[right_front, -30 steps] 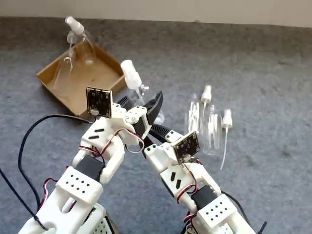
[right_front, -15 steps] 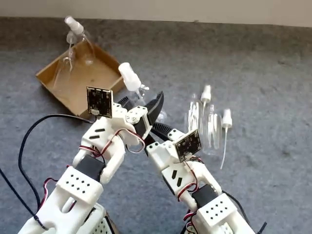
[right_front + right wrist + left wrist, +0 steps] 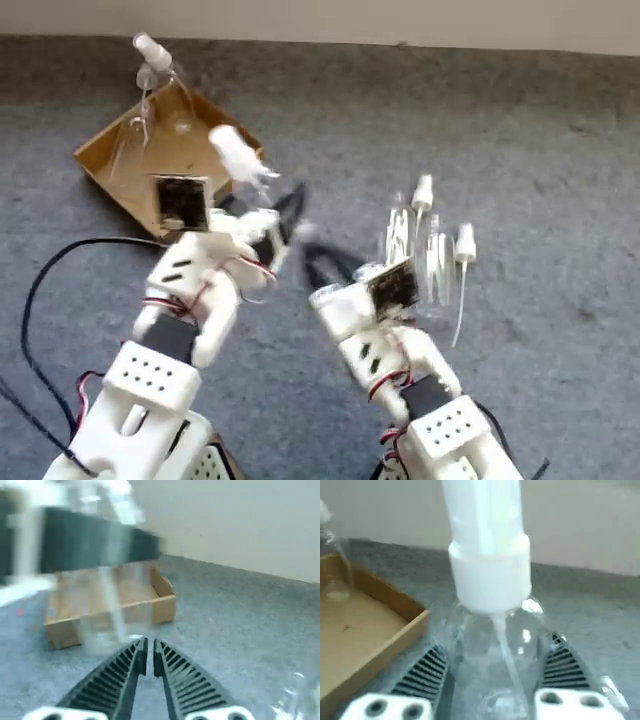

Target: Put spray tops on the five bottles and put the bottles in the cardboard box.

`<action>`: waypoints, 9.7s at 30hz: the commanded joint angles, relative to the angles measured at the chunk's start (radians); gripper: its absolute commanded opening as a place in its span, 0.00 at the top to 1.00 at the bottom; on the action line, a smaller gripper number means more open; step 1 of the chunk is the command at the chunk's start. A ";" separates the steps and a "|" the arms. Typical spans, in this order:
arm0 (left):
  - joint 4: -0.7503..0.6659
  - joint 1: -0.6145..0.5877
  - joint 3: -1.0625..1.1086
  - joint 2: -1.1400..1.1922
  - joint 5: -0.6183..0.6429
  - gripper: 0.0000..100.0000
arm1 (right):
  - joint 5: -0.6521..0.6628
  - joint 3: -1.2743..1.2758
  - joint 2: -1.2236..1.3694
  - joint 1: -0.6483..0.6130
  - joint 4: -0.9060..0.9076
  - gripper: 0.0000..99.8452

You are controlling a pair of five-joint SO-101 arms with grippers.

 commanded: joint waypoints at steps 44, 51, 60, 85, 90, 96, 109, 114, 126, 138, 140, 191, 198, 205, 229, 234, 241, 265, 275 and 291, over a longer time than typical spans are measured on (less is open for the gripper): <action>-0.695 -0.280 -0.509 1.023 -0.374 0.93 | 0.012 0.150 -0.005 0.042 0.005 0.97; -0.833 -0.291 -0.581 1.170 -0.377 0.93 | 0.012 0.150 -0.005 0.042 0.005 0.97; -1.053 -0.291 -0.639 1.376 -0.381 0.93 | 0.012 0.150 -0.005 0.042 0.005 0.97; -1.077 -0.325 -0.826 1.670 -0.381 0.93 | 0.012 0.150 -0.005 0.042 0.005 0.97; -1.077 -0.325 -0.823 1.670 -0.381 0.93 | 0.012 0.150 -0.005 0.042 0.005 0.97; -1.077 -0.328 -0.822 1.670 -0.381 0.93 | 0.012 0.150 -0.005 0.042 0.005 0.97; -1.077 -0.331 -0.789 1.667 -0.382 0.93 | 0.012 0.150 -0.005 0.044 0.005 0.97; -1.077 -0.331 -0.788 1.667 -0.382 0.91 | 0.012 0.150 -0.005 0.045 0.005 0.97; -1.076 -0.340 -0.785 1.669 -0.381 0.87 | 0.012 0.150 -0.005 0.045 0.005 0.97; -1.074 -0.340 -0.785 1.669 -0.382 0.87 | 0.012 0.150 -0.005 0.045 0.005 0.97; -1.074 -0.341 -0.785 1.669 -0.382 0.87 | 0.012 0.150 -0.005 0.045 0.005 0.97; -1.069 -0.343 -0.679 1.584 -0.379 0.73 | 0.012 0.150 -0.005 0.047 0.005 0.97; -1.071 -0.343 -0.679 1.584 -0.376 0.73 | 0.012 0.150 -0.005 0.047 0.005 0.97; -1.074 -0.348 -0.679 1.583 -0.376 0.73 | 0.012 0.150 -0.005 0.047 0.005 0.97; -1.069 -0.349 -0.596 1.469 -0.374 0.73 | 0.012 0.150 -0.005 0.047 0.005 0.97; -1.069 -0.352 -0.595 1.466 -0.374 0.73 | 0.012 0.150 -0.005 0.047 0.005 0.97; -1.071 -0.360 -0.565 1.460 -0.374 0.73 | 0.012 0.150 -0.005 0.047 0.005 0.97; -0.993 -0.360 -0.441 1.330 -0.376 0.73 | 0.012 0.150 -0.005 0.047 0.005 0.97; -0.997 -0.372 -0.363 1.317 -0.379 0.73 | 0.012 0.150 -0.005 0.047 0.005 0.97; -0.732 -0.364 0.015 0.694 -0.379 0.73 | 0.012 0.150 -0.005 0.048 0.005 0.97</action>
